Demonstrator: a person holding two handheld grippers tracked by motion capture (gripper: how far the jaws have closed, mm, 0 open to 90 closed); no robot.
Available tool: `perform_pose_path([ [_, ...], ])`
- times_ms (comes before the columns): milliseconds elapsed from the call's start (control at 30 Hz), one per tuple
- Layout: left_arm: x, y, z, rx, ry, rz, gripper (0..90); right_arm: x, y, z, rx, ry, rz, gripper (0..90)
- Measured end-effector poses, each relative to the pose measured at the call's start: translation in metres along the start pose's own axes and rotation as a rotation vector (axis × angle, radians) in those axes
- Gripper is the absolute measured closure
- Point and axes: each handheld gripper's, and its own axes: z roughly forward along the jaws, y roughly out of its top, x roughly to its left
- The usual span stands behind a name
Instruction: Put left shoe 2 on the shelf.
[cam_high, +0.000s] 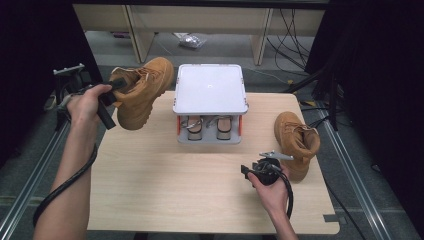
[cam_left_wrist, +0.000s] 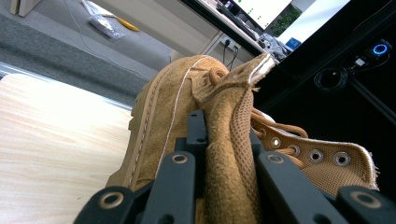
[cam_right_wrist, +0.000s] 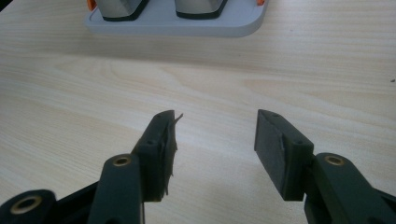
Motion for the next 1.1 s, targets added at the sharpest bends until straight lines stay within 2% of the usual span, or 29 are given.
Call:
perform_pose_path([
  [333,-0.006,0.002,0.004,0.002,0.0,0.006,81.0,0.0,0.0,0.0,0.003,0.008,-0.007,49.1],
  [367,-0.007,0.002,0.004,0.005,-0.005,0.01,81.0,0.001,0.0,0.0,0.008,-0.001,0.006,49.1],
  [533,-0.01,0.004,0.005,0.005,-0.018,0.005,80.9,0.001,-0.001,0.001,0.008,0.014,-0.001,49.1],
  [600,-0.011,0.004,0.006,0.005,-0.018,0.007,80.9,0.003,-0.001,0.001,0.013,0.008,0.018,49.1],
  [633,-0.012,0.004,0.007,0.005,-0.017,0.009,80.9,0.002,-0.001,0.001,0.009,0.011,0.001,49.1],
  [700,-0.014,0.004,0.008,0.008,-0.015,0.013,80.9,0.002,-0.001,0.002,0.007,0.013,0.0,49.1],
  [767,-0.015,0.004,0.01,0.007,-0.019,0.007,80.9,0.004,-0.001,0.001,0.008,0.015,0.024,49.1],
  [900,-0.018,0.006,0.013,0.015,-0.021,0.012,80.9,0.003,-0.001,0.002,0.01,0.014,0.018,49.0],
  [967,-0.019,0.007,0.013,0.015,-0.009,0.033,80.9,0.003,-0.001,0.001,0.017,0.008,0.022,48.9],
  [1000,-0.02,0.007,0.014,0.016,-0.017,0.032,80.9,0.005,-0.002,0.001,0.029,0.007,0.054,48.9],
  [1033,-0.022,0.007,0.014,0.012,-0.021,0.015,80.9,0.005,-0.002,0.001,0.025,0.009,0.041,49.0],
  [1067,-0.022,0.007,0.015,0.012,-0.023,0.015,80.9,0.002,-0.001,0.002,0.015,0.001,-0.002,49.0],
  [1100,-0.022,0.007,0.015,0.013,-0.024,0.018,80.9,0.004,-0.002,0.002,0.023,0.011,0.033,49.0],
])
